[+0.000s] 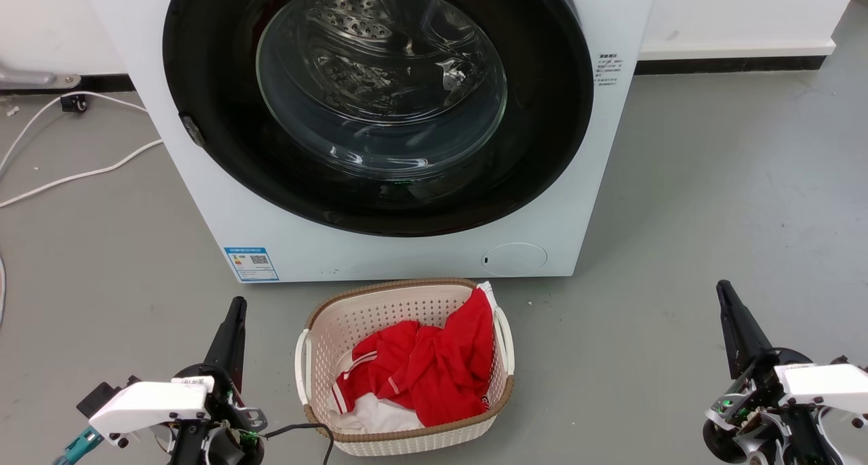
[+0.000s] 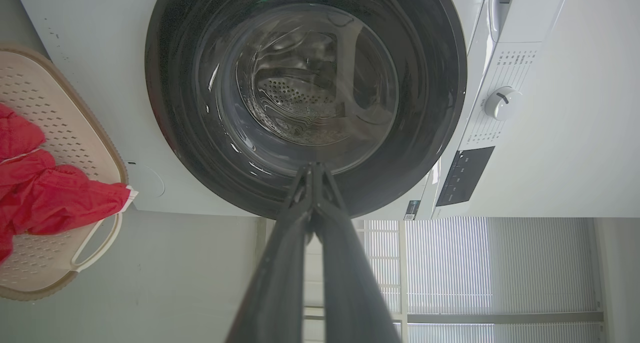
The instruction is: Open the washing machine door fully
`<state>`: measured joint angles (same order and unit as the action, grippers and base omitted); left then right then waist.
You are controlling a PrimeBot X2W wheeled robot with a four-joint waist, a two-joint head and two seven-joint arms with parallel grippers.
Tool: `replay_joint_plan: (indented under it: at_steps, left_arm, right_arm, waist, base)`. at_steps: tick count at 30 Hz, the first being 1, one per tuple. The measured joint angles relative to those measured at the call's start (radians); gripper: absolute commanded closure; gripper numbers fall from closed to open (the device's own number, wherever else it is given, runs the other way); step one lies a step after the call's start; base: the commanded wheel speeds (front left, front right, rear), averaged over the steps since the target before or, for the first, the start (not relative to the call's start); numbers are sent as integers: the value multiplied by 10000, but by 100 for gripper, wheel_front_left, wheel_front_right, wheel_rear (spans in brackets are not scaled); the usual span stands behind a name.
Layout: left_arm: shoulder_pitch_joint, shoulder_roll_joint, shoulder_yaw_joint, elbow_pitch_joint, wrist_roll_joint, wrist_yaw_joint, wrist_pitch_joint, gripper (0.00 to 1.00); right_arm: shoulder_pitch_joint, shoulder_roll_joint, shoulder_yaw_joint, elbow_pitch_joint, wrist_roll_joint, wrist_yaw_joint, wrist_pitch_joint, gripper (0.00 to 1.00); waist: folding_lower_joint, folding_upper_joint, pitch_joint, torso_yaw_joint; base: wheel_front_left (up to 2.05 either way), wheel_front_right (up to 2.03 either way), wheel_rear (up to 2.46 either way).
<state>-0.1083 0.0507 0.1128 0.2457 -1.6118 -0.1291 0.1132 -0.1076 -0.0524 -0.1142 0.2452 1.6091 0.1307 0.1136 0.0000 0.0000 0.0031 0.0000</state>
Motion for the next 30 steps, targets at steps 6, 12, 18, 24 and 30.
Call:
replay_joint_plan:
  at_steps: [6,12,18,24,30]
  left_arm:
    - [0,0,-2,0,0,0,0,100]
    - [0,0,-2,0,0,0,0,100]
    - [0,0,-2,0,0,0,0,100]
    - [0,0,-2,0,0,0,0,100]
    - [138,-29,-46,253,-4,4,-13,0]
  right_arm:
    - [0,0,0,0,0,0,0,100]
    - [0,0,0,0,0,0,0,100]
    - [0,0,0,0,0,0,0,100]
    - [0,0,0,0,0,0,0,100]
    - [145,8,13,263,0,-2,0,0]
  waist:
    - [0,0,0,0]
    - [0,0,0,0]
    - [0,0,0,0]
    - [0,0,0,0]
    - [0,0,0,0]
  base:
    - [0,0,0]
    - [0,0,0]
    - [0,0,0]
    - [0,0,0]
    - [0,0,0]
